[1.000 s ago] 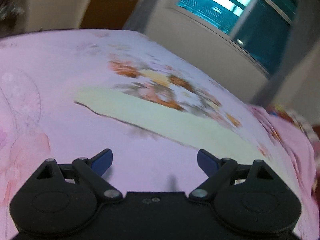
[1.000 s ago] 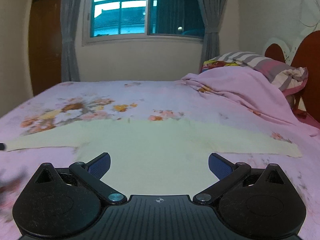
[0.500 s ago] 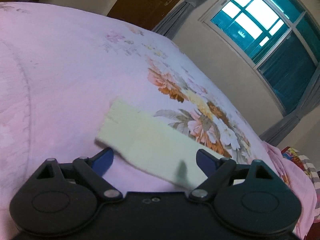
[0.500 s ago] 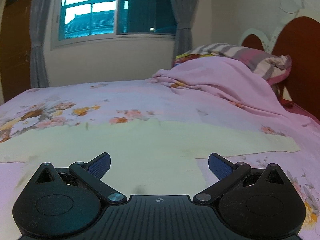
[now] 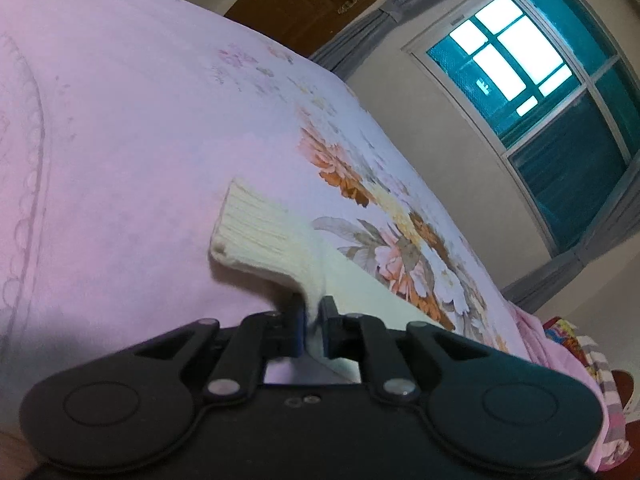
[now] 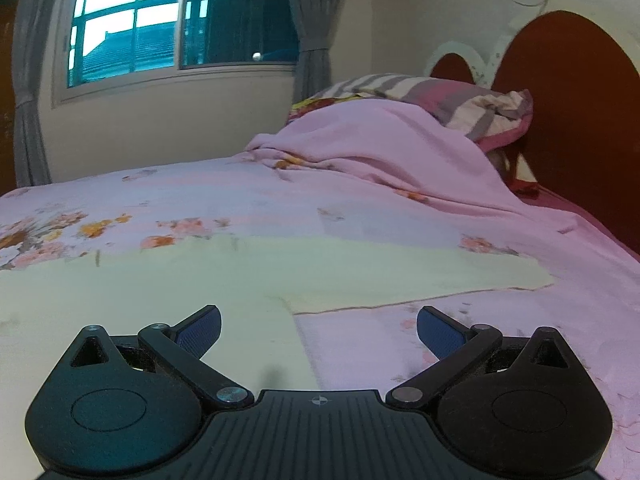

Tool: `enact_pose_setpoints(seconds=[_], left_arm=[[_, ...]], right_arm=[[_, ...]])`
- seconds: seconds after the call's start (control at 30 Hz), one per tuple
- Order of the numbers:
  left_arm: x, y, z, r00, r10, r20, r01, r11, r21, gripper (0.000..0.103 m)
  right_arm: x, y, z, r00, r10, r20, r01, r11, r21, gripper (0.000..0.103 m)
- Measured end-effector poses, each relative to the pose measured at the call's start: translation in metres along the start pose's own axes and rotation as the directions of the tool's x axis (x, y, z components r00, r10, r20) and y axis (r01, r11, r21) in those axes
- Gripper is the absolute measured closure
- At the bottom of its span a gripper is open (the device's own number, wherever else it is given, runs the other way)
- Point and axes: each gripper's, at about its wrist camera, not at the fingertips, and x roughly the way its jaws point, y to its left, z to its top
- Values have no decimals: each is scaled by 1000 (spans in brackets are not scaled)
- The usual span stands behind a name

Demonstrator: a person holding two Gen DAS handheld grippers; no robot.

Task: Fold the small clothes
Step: 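Reach the left tool to a sweater sleeve cuff and close on it, then carry the sleeve across the sweater body with the left tool and open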

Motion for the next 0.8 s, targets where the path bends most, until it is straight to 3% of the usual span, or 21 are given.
enact_pose_setpoints(seconds=[0.1,0.13,0.17,0.23,0.4,0.5,0.57,0.67,0.8], left_arm=[[0,8,1,999,-33,8,33,998,-60,87],[1,11,2,999,-39,4,39,996,-79,89],[1,15,3,999,-35,4,35,995,-96,98],[-1,18,3,999,-31,10,32,993,-109,101],[2,8,2,1000,13,10,-13,1000,-29,99],[3,10,3,1000,12,8,-12,1000,-29,97],[5,3,3,999,42,-5,-42,999,19,101],[-3,-15,6,998,60,32,-62,996,70,102],[-16,-69,14,996,-25,90,12,989,145,102]], right_arm=[[-1,-15,-3,1000,-21,-5,21,1000,17,0],[0,-20,-4,1000,-29,-8,30,999,20,0],[1,-25,-4,999,-39,-12,40,999,26,0],[4,-39,-5,998,-56,-19,56,998,39,0],[35,-64,-13,994,-87,-70,88,996,12,0],[63,-81,-26,980,-103,-168,109,994,28,0],[73,-95,-34,967,-100,-236,118,991,65,0],[56,-119,-36,980,-87,-179,123,972,199,0],[37,-143,-36,983,-126,-132,150,970,189,0]])
